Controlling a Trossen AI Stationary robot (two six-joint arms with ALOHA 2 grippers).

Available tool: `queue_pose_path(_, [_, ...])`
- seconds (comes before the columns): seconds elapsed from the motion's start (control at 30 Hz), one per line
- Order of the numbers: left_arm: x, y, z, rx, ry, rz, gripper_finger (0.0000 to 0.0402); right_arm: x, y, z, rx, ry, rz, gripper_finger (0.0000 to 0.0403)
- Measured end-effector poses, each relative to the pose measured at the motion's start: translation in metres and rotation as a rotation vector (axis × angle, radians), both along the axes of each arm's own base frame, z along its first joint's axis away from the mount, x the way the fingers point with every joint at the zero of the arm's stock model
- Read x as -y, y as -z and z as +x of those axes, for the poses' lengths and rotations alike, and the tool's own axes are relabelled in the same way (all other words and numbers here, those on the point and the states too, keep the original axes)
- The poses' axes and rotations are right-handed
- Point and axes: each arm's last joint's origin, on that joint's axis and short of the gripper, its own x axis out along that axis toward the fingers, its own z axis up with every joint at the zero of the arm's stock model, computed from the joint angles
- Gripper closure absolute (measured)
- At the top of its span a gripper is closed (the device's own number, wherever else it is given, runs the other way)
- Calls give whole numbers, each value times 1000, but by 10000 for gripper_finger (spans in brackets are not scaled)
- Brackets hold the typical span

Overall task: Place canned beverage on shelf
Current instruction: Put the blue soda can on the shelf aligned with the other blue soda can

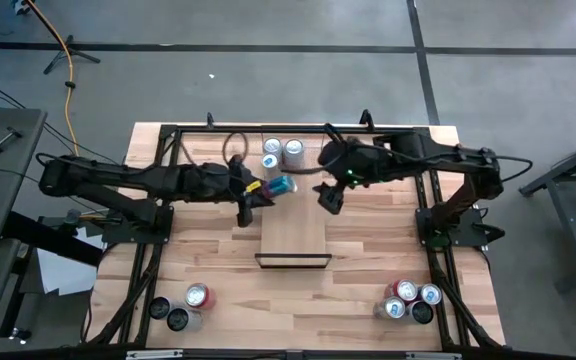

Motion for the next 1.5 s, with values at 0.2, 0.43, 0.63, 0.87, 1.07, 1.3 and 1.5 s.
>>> queue_pose_path(0.2, [6,36,-6,320,-72,-165,255,-6,30,-23,-79,48,12,101])
queue_pose_path(0.43, [15,64,0,489,-191,-234,255,-18,108,-34,297,63,274,100])
queue_pose_path(0.63, [19,72,26,487,-225,-230,255,-7,139,-19,814,183,383,100])
queue_pose_path(0.87, [23,69,57,482,-235,-208,255,9,141,-18,840,284,322,100])
queue_pose_path(1.07, [17,69,75,486,-260,-189,255,17,134,-16,862,300,316,100])
queue_pose_path(1.3, [18,67,86,490,-266,-192,254,18,135,-15,863,339,324,115])
queue_pose_path(1.5, [18,66,87,491,-260,-184,220,18,135,-15,865,351,330,183])
